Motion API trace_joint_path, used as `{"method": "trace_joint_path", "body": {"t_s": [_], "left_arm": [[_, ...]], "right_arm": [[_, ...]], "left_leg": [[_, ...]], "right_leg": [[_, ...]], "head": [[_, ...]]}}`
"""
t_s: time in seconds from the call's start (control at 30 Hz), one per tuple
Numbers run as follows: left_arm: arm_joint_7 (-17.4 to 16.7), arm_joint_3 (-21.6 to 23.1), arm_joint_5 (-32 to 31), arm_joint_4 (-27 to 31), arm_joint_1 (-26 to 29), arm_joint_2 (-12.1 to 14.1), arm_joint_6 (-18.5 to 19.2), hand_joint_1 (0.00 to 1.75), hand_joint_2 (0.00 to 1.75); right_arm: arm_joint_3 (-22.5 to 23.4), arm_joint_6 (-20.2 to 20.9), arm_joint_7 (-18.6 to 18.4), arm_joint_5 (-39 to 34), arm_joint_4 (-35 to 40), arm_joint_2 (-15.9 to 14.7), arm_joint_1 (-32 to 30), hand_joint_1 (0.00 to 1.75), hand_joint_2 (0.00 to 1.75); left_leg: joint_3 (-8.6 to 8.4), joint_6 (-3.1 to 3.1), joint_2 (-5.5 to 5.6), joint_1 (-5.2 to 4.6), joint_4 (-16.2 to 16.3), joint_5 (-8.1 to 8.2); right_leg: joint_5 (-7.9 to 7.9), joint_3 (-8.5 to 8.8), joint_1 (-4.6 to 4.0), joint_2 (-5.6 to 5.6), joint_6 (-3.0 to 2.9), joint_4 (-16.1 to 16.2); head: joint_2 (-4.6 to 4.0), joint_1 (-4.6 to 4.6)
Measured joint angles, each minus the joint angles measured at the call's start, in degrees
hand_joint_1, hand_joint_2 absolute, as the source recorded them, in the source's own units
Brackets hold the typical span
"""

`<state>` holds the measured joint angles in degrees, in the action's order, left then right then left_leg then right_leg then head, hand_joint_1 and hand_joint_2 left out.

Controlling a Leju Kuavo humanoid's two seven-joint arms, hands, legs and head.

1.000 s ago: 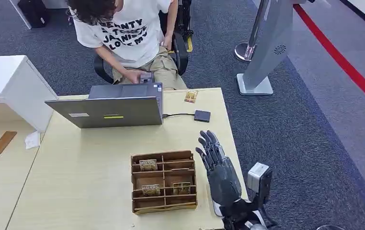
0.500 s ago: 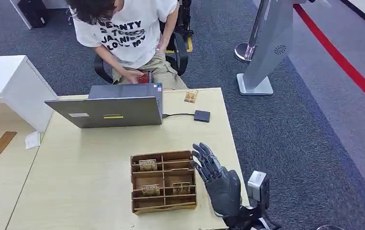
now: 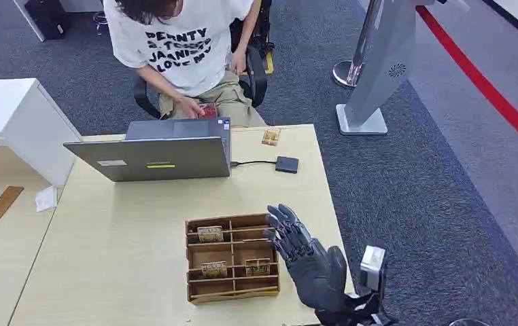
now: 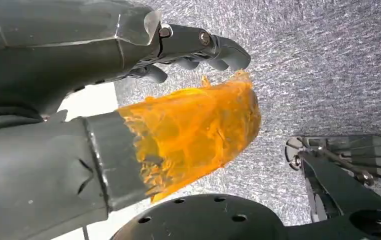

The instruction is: Pass the card to the sensor for recognition and then transmit it.

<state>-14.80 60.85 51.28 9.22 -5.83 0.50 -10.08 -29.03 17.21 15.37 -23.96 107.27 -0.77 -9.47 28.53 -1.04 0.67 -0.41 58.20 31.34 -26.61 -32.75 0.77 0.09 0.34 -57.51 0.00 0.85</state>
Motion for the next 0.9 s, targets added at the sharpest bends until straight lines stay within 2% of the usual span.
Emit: {"method": "trace_joint_path", "body": {"t_s": [0.03, 0.07, 0.23, 0.33, 0.47, 0.8, 0.83, 0.87, 0.9], "left_arm": [[0.00, 0.00, 0.02, 0.00, 0.00, 0.00, 0.07, 0.00, 0.00], [0.00, 0.00, 0.07, 0.00, 0.00, 0.00, 0.15, 0.00, 0.00], [0.19, 0.00, 0.78, 0.00, 0.00, 0.00, 0.11, 0.00, 0.00], [0.31, 0.00, 1.66, 0.00, 0.01, 0.00, -0.04, 0.00, 0.00], [0.33, 0.00, 2.40, 0.00, 0.00, 0.00, -0.20, 0.00, 0.00], [0.33, 0.15, 2.73, 0.00, -0.04, 0.00, -0.15, 0.00, 0.00], [0.31, 0.22, 2.80, 0.00, -0.04, -0.02, -0.15, 0.00, 0.00], [0.31, 0.26, 2.84, 0.00, -0.04, -0.02, -0.15, 0.00, 0.00], [0.31, 0.35, 2.91, 0.00, -0.04, -0.02, -0.15, 0.00, 0.00]], "right_arm": [[0.00, 0.63, 0.20, 0.04, 0.09, -0.02, 0.00, 0.00, 0.00], [0.00, 1.00, 0.31, 0.37, 0.15, -0.02, -0.01, 0.00, 1.75], [0.00, 0.21, 1.33, 4.77, 0.17, -0.07, 0.02, 0.00, 1.75], [0.00, -4.14, 2.65, 13.21, 0.17, -0.13, 0.09, 0.00, 1.75], [-0.72, -12.06, 4.52, 27.46, 0.26, -0.44, 0.59, 0.00, 1.75], [-7.76, -22.72, 5.03, 45.08, -0.18, -1.36, 4.36, 0.00, 1.75], [-8.29, -23.73, 4.94, 46.53, -0.35, -1.53, 4.58, 0.14, 1.75], [-8.72, -24.53, 4.89, 47.54, -0.48, -1.68, 4.79, 0.91, 1.75], [-9.20, -25.14, 4.77, 48.43, -0.70, -1.88, 5.01, 1.57, 1.75]], "left_leg": [[0.00, 0.00, 0.00, 0.00, 0.00, 0.00], [0.00, 0.00, 0.00, 0.00, 0.00, 0.00], [0.00, 0.00, 0.00, 0.00, 0.00, 0.00], [0.00, 0.00, 0.00, 0.01, 0.00, 0.00], [0.00, 0.00, 0.00, 0.01, 0.00, 0.00], [0.00, 0.00, 0.00, 0.01, 0.00, 0.00], [0.00, 0.00, 0.00, 0.01, 0.00, 0.00], [0.00, 0.00, 0.00, 0.01, 0.00, 0.00], [0.00, 0.00, 0.00, 0.01, 0.00, 0.00]], "right_leg": [[0.00, 0.00, 0.00, 0.00, 0.00, 0.00], [0.00, 0.00, 0.00, 0.00, 0.00, 0.00], [0.00, 0.00, 0.00, 0.00, 0.00, 0.00], [0.00, 0.00, 0.00, 0.00, 0.00, 0.00], [0.00, 0.00, 0.00, 0.00, 0.00, 0.00], [0.00, 0.00, 0.00, 0.00, 0.00, 0.00], [0.00, 0.00, 0.00, 0.00, 0.00, 0.00], [0.00, 0.01, 0.00, 0.00, 0.00, 0.00], [0.00, 0.01, 0.00, 0.00, 0.00, 0.00]], "head": [[0.00, -0.02], [0.00, 0.00], [0.00, 0.00], [0.00, -0.02], [0.00, 0.00], [0.00, 0.00], [0.00, -0.02], [0.00, 0.00], [0.00, 0.00]]}}
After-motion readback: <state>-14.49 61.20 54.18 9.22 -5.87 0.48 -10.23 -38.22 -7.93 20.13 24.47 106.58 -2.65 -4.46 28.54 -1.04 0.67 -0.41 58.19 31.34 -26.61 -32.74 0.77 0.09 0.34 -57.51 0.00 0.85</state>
